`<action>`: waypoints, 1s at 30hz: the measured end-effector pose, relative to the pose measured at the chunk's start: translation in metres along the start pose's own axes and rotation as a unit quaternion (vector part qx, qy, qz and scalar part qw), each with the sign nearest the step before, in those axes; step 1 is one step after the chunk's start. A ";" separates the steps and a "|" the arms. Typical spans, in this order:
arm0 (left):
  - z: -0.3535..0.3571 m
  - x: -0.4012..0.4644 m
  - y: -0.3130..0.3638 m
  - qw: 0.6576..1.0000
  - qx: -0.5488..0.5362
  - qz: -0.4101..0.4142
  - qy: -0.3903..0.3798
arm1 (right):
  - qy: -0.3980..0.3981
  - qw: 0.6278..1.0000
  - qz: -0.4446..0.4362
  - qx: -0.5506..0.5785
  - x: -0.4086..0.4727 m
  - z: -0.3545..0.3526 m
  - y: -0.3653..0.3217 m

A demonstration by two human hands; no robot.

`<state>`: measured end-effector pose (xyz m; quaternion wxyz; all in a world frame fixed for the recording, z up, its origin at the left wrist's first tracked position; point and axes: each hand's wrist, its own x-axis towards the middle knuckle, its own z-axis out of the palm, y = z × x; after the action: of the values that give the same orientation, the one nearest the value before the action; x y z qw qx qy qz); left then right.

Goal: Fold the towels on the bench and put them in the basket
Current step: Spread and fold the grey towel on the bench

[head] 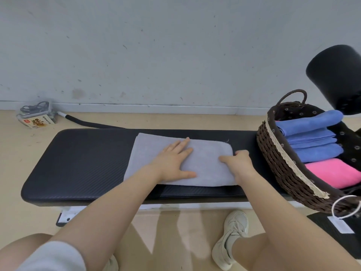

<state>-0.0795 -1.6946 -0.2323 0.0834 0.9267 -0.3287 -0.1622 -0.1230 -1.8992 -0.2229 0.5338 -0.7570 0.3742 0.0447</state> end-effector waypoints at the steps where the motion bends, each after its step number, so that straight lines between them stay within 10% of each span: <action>1: 0.001 0.005 0.005 1.000 0.001 -0.007 -0.010 | -0.013 1.000 0.018 0.014 0.002 -0.004 0.000; 10: 0.015 0.031 0.037 0.994 -0.098 -0.044 -0.008 | -0.080 0.988 -0.128 0.019 -0.022 -0.031 -0.036; 13: -0.002 0.017 0.020 0.949 -0.309 -0.025 0.065 | -0.105 0.981 -0.160 -0.018 -0.036 -0.016 -0.055; 17: -0.017 -0.018 -0.017 0.954 -0.234 -0.073 0.174 | -0.129 0.967 -0.212 -0.065 -0.060 0.025 -0.072; 24: -0.002 -0.057 -0.054 0.827 -0.498 -0.162 0.202 | -0.141 0.929 -0.274 -0.203 -0.080 0.118 -0.068; 30: 0.009 -0.061 -0.059 0.833 -0.480 -0.153 0.231 | -0.136 0.914 -0.298 -0.238 -0.082 0.150 -0.057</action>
<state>-0.0931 -1.6113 -0.2412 0.5651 0.8192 -0.0351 -0.0914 -0.0969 -1.7220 -0.2047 0.3722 -0.9246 0.0328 0.0738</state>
